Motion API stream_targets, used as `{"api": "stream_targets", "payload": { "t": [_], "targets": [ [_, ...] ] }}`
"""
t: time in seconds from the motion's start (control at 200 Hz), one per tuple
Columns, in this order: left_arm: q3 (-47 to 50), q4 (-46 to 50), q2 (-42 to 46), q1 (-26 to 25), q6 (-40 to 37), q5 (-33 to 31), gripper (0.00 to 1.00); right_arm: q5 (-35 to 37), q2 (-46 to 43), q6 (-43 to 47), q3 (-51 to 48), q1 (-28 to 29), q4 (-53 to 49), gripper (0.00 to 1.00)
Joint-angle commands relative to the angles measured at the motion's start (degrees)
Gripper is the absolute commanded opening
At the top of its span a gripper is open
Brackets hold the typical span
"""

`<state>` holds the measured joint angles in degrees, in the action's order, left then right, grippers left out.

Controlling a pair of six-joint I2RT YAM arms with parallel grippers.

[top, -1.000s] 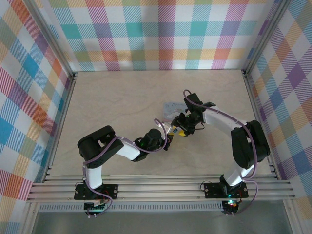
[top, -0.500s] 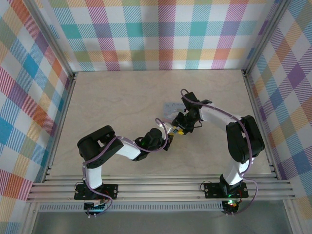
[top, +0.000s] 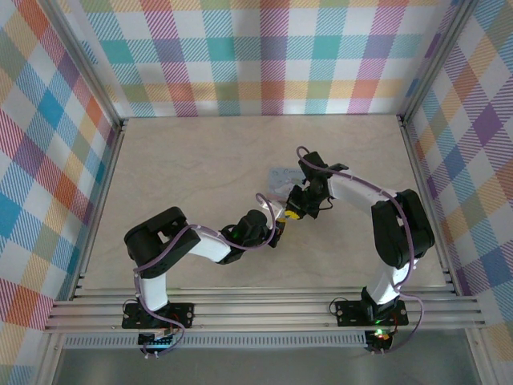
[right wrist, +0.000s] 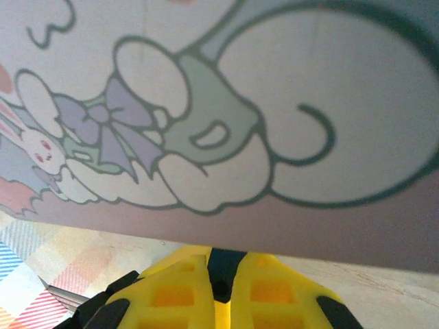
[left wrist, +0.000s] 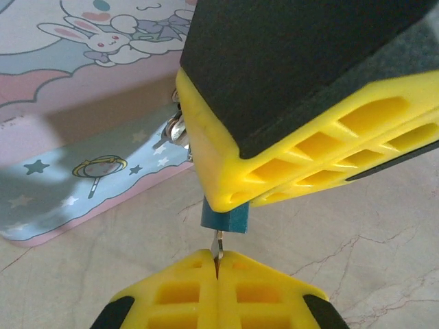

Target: Unlock the padlock with the key

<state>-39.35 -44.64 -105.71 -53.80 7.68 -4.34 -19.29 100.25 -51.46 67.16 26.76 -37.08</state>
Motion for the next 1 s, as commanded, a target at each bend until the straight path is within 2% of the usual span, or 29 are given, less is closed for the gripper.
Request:
{"api": "stream_targets", "payload": {
  "t": [0.0,0.075,0.175,0.28,0.375,0.42,0.615,0.74,0.995],
  "targets": [
    [-1.9,-0.4,2.7,0.4,-0.3,0.6,0.00,1.4,-0.4,-0.1,-1.8,0.5,-0.4,0.00],
    [-2.3,0.9,3.0,0.4,0.0,0.9,0.00,1.4,-1.9,-1.7,-4.4,0.5,2.9,0.00],
    [-2.9,3.2,3.9,0.4,0.3,1.3,0.09,1.8,-3.7,-3.7,-7.1,0.4,6.3,0.00],
    [-3.3,7.5,5.9,0.8,2.1,0.2,0.33,3.1,-5.6,-5.9,-9.3,0.3,9.1,0.00],
    [-2.4,10.0,9.1,2.0,5.1,0.0,0.49,4.2,-6.9,-8.0,-10.9,0.2,11.7,0.00],
    [-2.0,11.6,11.0,2.7,6.3,0.0,0.62,4.8,-7.0,-9.0,-11.2,0.1,12.8,0.00],
    [-3.6,26.8,20.9,4.7,5.6,-0.3,0.99,6.7,-6.0,-13.7,-11.2,0.2,19.1,0.00],
    [-5.0,36.7,26.5,6.2,5.7,-2.1,1.00,8.5,-5.8,-16.4,-11.4,0.2,22.3,0.00],
    [-5.0,47.9,34.4,8.7,6.5,-4.6,1.00,14.0,-9.5,-20.2,-15.3,0.5,25.5,0.00]
  ]
}}
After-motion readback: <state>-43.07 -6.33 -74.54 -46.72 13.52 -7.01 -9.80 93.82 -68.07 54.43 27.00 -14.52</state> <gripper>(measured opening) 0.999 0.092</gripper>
